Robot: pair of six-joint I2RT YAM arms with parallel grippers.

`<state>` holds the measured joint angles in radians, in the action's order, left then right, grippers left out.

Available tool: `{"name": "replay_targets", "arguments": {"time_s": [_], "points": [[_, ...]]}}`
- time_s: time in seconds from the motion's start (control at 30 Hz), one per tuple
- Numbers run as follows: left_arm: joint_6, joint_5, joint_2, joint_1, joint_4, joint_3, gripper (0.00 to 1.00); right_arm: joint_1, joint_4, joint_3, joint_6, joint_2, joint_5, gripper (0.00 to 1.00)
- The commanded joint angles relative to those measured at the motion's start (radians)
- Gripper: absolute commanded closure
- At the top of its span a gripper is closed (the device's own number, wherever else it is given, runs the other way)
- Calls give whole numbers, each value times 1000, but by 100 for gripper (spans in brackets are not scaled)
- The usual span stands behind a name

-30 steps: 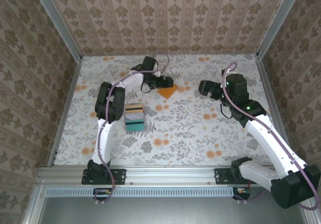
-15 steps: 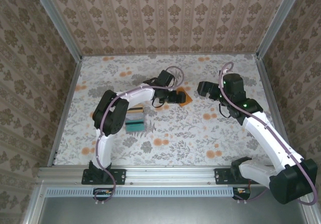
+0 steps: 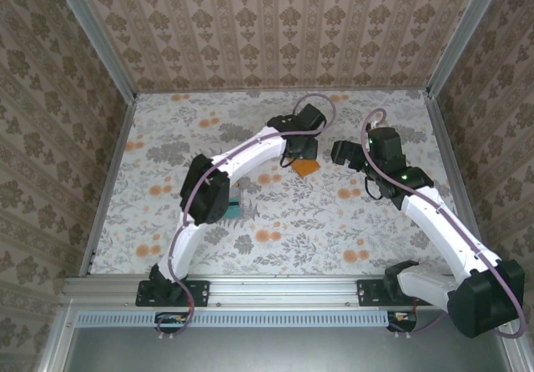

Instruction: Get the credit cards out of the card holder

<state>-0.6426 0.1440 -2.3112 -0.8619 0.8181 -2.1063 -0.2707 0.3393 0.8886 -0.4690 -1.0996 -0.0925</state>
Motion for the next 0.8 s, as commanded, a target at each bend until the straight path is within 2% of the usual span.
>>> {"name": "replay_targets", "arguments": {"time_s": [0.0, 0.37, 0.77], "points": [[-67, 64, -89, -2, 198, -114, 54, 11, -13, -27, -9, 40, -52, 0], [-132, 115, -240, -10, 283, -315, 56, 21, 8, -82, -8, 114, -52, 0], [-143, 115, -302, -11, 286, -334, 54, 24, 18, -94, 0, 134, -46, 0]]}}
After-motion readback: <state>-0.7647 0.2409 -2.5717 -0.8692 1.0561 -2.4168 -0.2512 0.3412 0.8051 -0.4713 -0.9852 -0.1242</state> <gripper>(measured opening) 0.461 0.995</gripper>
